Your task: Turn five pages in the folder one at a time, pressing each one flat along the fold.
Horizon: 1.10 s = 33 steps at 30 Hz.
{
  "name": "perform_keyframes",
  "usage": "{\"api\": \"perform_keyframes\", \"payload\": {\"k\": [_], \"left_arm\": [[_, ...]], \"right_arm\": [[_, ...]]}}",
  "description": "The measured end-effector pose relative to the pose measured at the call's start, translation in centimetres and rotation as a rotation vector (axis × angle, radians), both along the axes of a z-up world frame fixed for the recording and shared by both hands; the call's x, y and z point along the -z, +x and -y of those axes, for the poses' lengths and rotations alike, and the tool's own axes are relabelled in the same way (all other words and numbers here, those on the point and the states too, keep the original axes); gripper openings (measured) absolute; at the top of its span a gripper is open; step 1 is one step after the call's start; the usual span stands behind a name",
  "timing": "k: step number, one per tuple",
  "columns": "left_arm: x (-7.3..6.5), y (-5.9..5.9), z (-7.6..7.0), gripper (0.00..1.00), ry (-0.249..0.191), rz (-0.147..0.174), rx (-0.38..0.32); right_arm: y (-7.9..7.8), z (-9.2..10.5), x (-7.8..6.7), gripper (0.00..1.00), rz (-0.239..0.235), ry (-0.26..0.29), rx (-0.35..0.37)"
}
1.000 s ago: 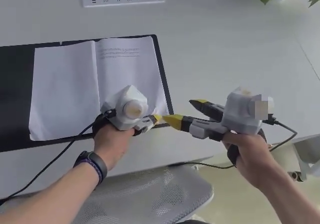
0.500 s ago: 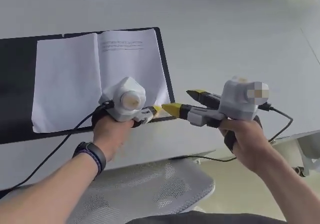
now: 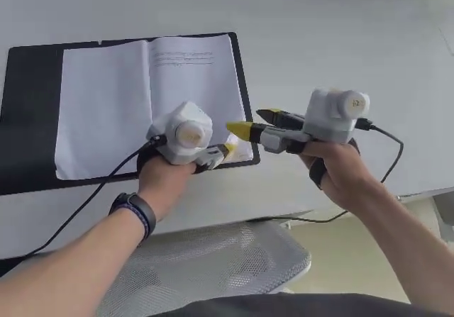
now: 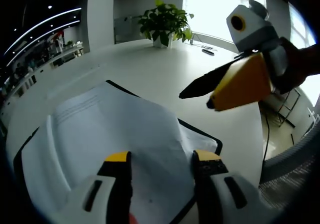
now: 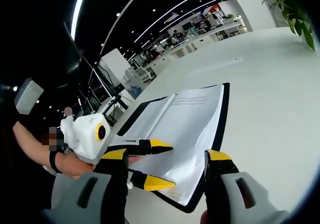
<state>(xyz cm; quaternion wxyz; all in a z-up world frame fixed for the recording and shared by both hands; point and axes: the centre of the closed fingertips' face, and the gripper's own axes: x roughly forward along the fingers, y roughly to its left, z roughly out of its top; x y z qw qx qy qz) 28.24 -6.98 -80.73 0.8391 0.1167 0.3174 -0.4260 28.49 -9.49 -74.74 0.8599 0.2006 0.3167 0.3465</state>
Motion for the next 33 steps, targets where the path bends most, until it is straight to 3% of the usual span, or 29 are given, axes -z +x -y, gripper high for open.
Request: {"api": "perform_keyframes", "payload": {"k": [7,19,29,33], "left_arm": [[0.0,0.0,0.0,0.48,-0.002,-0.003,-0.001],[-0.1,0.0,0.0,0.48,-0.003,-0.006,-0.007],[-0.1,0.0,0.0,0.48,-0.005,-0.009,-0.011],[-0.1,0.0,0.0,0.47,-0.008,-0.01,-0.016]], "right_arm": [[0.6,-1.1,0.3,0.58,-0.008,0.015,-0.026],[0.3,-2.0,0.2,0.53,-0.042,0.047,-0.029],[0.9,-2.1,0.7,0.41,-0.091,0.123,0.003],[1.4,-1.9,1.1,0.29,-0.117,0.152,0.023]]}}
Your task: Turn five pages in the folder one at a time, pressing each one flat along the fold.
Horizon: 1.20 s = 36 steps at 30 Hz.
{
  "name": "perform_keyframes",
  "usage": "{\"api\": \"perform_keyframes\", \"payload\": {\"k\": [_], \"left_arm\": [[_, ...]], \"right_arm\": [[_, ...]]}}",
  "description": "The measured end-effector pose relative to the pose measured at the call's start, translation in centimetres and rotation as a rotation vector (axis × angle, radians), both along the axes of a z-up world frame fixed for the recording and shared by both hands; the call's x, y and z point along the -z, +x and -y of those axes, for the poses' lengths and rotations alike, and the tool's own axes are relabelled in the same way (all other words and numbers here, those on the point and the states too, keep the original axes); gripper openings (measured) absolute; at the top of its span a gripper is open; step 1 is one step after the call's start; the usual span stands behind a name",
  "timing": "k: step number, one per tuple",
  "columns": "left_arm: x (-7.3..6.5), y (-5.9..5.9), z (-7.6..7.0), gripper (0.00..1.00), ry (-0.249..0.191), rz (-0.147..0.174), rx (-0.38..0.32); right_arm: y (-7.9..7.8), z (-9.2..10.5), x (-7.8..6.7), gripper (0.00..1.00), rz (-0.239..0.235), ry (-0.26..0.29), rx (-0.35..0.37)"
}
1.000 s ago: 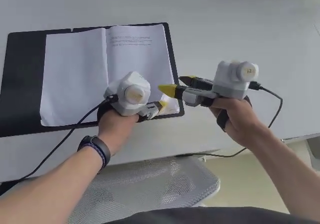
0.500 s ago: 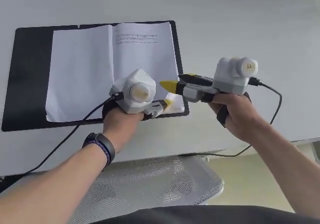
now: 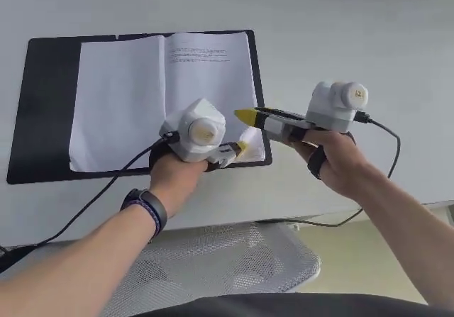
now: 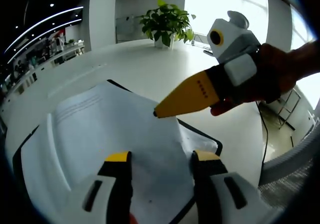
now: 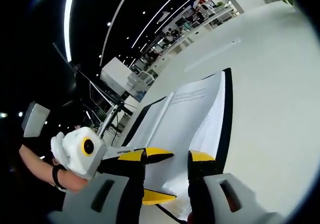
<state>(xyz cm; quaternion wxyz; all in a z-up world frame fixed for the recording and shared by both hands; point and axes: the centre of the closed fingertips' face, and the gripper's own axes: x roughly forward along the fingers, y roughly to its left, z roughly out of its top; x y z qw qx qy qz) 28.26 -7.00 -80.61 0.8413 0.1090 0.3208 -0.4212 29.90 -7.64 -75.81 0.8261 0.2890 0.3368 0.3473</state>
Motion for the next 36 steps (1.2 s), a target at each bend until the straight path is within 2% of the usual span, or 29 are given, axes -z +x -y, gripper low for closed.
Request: {"api": "perform_keyframes", "payload": {"k": [4,6,11,16,24,28,32,36], "left_arm": [[0.0,0.0,0.0,0.48,-0.001,-0.002,-0.001],[0.0,0.0,0.0,0.48,0.0,-0.001,0.0],[0.0,0.0,0.0,0.48,-0.004,-0.006,-0.004],[0.0,0.0,0.0,0.49,0.006,-0.007,0.004],[-0.2,-0.2,0.0,0.51,-0.003,-0.035,0.0],[-0.5,-0.4,-0.4,0.55,-0.018,-0.073,-0.019],[-0.9,-0.6,-0.9,0.59,-0.012,-0.083,-0.016],[-1.7,-0.6,-1.6,0.62,-0.014,-0.078,-0.014]], "right_arm": [[0.4,0.4,0.6,0.19,-0.029,0.005,0.02],[0.6,0.7,0.9,0.13,-0.06,0.018,0.05],[0.7,1.0,1.0,0.01,-0.077,0.044,0.089],[0.6,1.0,1.1,0.0,-0.096,0.053,0.104],[0.6,1.2,1.1,0.0,-0.103,0.053,0.113],[0.5,1.5,1.2,0.0,-0.11,0.054,0.123],[0.6,1.7,1.2,0.0,-0.117,0.063,0.14],[0.5,1.9,1.0,0.0,-0.118,0.071,0.149]]}}
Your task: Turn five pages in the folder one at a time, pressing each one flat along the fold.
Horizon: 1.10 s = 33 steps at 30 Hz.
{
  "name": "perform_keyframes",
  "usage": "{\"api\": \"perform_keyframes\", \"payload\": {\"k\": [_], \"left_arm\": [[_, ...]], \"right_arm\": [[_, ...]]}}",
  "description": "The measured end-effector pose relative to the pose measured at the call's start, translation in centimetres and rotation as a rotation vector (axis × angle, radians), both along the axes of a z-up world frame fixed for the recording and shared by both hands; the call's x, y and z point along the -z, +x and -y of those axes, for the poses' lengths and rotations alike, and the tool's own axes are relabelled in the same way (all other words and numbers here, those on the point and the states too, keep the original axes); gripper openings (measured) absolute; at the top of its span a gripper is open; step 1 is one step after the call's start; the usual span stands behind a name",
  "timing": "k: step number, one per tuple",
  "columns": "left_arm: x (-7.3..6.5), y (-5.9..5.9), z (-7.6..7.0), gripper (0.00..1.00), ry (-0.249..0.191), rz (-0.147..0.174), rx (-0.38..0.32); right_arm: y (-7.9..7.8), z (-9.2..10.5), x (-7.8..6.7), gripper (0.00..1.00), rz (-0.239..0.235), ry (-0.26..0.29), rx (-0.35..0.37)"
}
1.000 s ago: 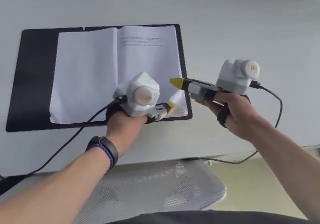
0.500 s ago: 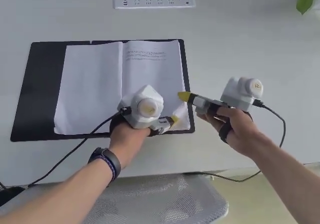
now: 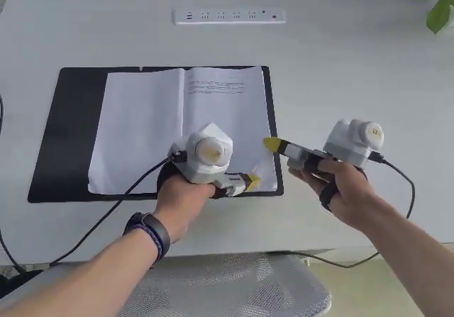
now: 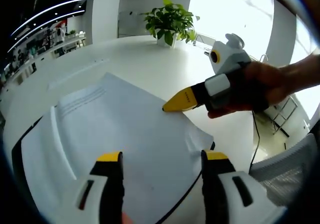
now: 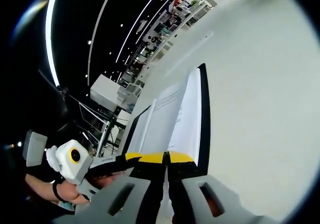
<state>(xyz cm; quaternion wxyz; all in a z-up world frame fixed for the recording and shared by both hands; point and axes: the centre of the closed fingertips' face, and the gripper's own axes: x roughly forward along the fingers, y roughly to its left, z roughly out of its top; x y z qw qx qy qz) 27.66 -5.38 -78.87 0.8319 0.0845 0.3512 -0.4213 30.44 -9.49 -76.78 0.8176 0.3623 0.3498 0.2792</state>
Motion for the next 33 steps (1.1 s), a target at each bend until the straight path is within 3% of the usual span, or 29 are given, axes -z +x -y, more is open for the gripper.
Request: {"api": "perform_keyframes", "payload": {"k": [17,29,33], "left_arm": [[-4.0,1.2,-4.3,0.65,-0.039,0.06,-0.075],[-5.6,1.1,-8.3,0.66,-0.086,0.067,-0.161],[-5.6,0.8,-9.5,0.67,-0.107,0.055,-0.197]], "right_arm": [[-0.3,-0.2,-1.8,0.0,0.031,-0.007,-0.008],[0.2,-1.1,-3.9,0.0,0.073,-0.003,-0.014],[0.4,-1.4,-4.5,0.0,0.086,-0.004,-0.019]]}}
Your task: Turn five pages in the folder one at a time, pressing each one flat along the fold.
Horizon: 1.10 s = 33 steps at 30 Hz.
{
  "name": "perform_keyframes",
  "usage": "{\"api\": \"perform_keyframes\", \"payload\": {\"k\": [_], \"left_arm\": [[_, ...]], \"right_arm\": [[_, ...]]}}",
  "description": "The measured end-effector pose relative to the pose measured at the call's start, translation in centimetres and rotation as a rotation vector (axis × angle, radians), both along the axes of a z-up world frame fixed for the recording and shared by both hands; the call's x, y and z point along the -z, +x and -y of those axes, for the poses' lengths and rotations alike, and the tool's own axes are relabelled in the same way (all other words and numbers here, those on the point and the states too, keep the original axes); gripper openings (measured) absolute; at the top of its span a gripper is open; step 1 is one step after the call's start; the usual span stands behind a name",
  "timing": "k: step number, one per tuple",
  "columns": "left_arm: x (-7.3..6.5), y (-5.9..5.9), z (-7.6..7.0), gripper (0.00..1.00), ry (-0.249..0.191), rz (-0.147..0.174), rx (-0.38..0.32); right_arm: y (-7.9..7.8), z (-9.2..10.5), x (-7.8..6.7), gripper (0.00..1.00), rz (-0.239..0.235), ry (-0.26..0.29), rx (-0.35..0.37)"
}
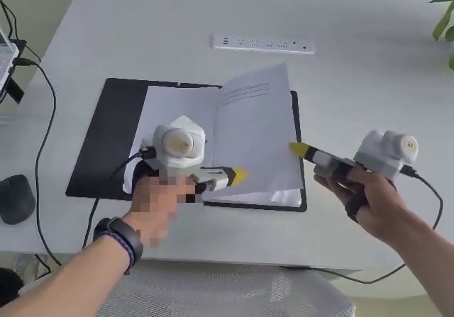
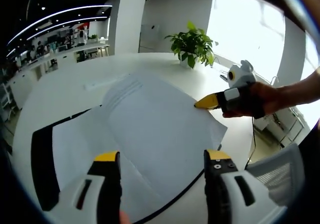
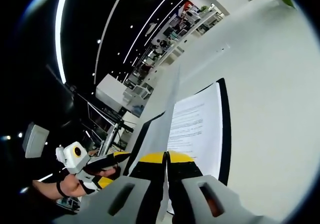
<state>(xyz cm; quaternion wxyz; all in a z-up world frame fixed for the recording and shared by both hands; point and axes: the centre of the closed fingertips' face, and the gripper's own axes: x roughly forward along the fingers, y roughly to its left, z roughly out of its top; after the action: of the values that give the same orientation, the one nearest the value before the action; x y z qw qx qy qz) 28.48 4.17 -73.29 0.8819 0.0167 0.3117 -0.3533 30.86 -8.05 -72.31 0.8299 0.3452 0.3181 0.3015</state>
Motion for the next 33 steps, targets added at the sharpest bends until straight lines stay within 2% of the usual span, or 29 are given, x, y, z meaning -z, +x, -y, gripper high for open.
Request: {"api": "perform_keyframes", "payload": {"k": [2,7,9,15,21,27,33], "left_arm": [[0.2,-0.1,-0.7,0.67,-0.002,-0.006,-0.013],[-0.1,-0.5,-2.4,0.68,0.014,0.009,-0.018],[0.0,-0.7,-3.5,0.69,0.028,0.013,-0.022],[-0.4,-0.8,-6.7,0.69,0.033,0.022,-0.068],[-0.5,-1.0,-9.3,0.69,0.035,0.026,-0.11],[-0.6,-1.4,-11.1,0.7,0.024,0.024,-0.144],[-1.5,-1.9,-12.9,0.71,0.02,0.038,-0.172]], "right_arm": [[0.1,0.0,0.0,0.0,0.003,-0.005,-0.003],[0.2,-0.5,-0.8,0.0,0.013,-0.002,-0.01],[0.3,-0.8,-1.2,0.0,0.022,0.003,-0.016],[0.9,-2.0,-2.8,0.0,0.06,0.014,-0.04],[1.5,-3.8,-4.7,0.0,0.1,0.024,-0.083],[2.1,-5.8,-6.0,0.0,0.129,0.043,-0.115],[2.7,-8.5,-7.2,0.0,0.149,0.079,-0.145]]}}
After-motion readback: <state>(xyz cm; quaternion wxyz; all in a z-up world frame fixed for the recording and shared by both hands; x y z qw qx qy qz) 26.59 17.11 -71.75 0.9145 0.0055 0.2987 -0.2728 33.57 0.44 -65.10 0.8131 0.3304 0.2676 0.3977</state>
